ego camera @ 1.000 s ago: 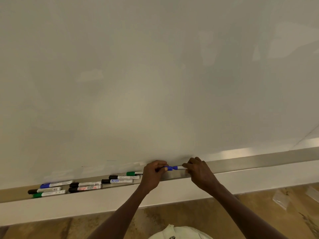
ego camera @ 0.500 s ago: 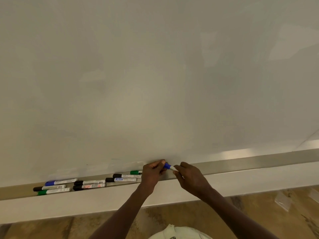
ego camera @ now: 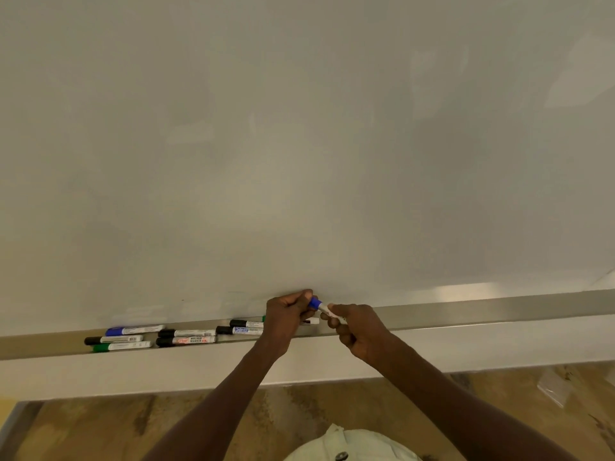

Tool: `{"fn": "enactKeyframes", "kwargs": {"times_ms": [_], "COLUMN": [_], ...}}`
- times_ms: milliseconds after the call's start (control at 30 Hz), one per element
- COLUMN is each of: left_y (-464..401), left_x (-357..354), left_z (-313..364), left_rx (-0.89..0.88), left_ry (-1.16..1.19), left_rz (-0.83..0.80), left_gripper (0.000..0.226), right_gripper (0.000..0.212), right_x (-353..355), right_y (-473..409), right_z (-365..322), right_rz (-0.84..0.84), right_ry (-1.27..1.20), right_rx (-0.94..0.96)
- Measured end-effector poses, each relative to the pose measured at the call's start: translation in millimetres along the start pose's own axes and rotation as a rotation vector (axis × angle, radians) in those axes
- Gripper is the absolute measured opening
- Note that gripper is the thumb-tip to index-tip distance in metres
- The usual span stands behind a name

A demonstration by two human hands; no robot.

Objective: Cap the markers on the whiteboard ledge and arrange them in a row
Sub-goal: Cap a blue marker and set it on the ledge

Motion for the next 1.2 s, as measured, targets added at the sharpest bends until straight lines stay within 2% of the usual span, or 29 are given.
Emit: {"fn": "enactKeyframes", "kwargs": {"times_ms": [67, 133, 200, 300, 400, 500, 600, 700, 900, 1200], "left_y": [-2.9, -5.4, -6.6, -4.2, 0.8, 8.6, 21.9, 29.4, 26.3, 3.3], "left_x": [4.4, 8.1, 10.5, 11.5, 14.6, 19.8, 25.6, 31.4, 47.9, 92.0], "left_z": [3.8, 4.4, 1.8, -7.2, -17.5, -29.6, -42.3, -51.1, -49.8, -35.8], "left_rx": [0.0, 0.002, 0.01, 0.052, 0.121, 0.225, 0.345, 0.394, 0.465, 0.5], "left_ry": [-0.023, -0.044, -0.054, 0.003, 0.104, 0.201, 0.26, 0.279, 0.411, 0.42], "left_rz": [0.005, 0.023, 0.058, 0.132, 0.275, 0.309, 0.309, 0.318, 0.265, 0.284], "left_gripper": [0.018, 0.02, 0.021, 0.021, 0.013, 0.005, 0.009, 0.015, 0.026, 0.031], "right_gripper": [0.026, 0.026, 0.029, 0.029, 0.022, 0.016, 0.013, 0.015, 0.016, 0.017], "right_x": [-4.1, -6.3, -5.2, 1.9, 9.3, 16.9, 19.6, 11.8, -17.3, -55.8], "right_y": [-3.7, -9.8, -17.8, -29.5, -41.7, -52.6, -56.9, -58.7, -62.4, -73.8], "right_z": [3.6, 8.8, 13.4, 13.7, 12.1, 14.4, 23.7, 37.3, 45.7, 38.5], "right_rz": [-0.038, -0.041, -0.002, 0.032, 0.009, -0.018, -0.034, -0.054, -0.18, -0.139], "right_ry": [-0.08, -0.05, 0.139, 0.553, 1.001, 1.172, 1.3, 1.498, 1.356, 1.262], "right_rx": [-0.045, -0.032, 0.067, 0.381, 0.668, 0.765, 0.836, 0.869, 0.85, 0.877]}}
Point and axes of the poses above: each hand's wrist, its own y-axis away from the middle knuckle, its own x-axis out of the back of the hand, z = x × y, the point moved 1 cm from there along -y, towards the middle knuckle, and after that the axes turned 6 degrees about z, right-handed, at the moved point
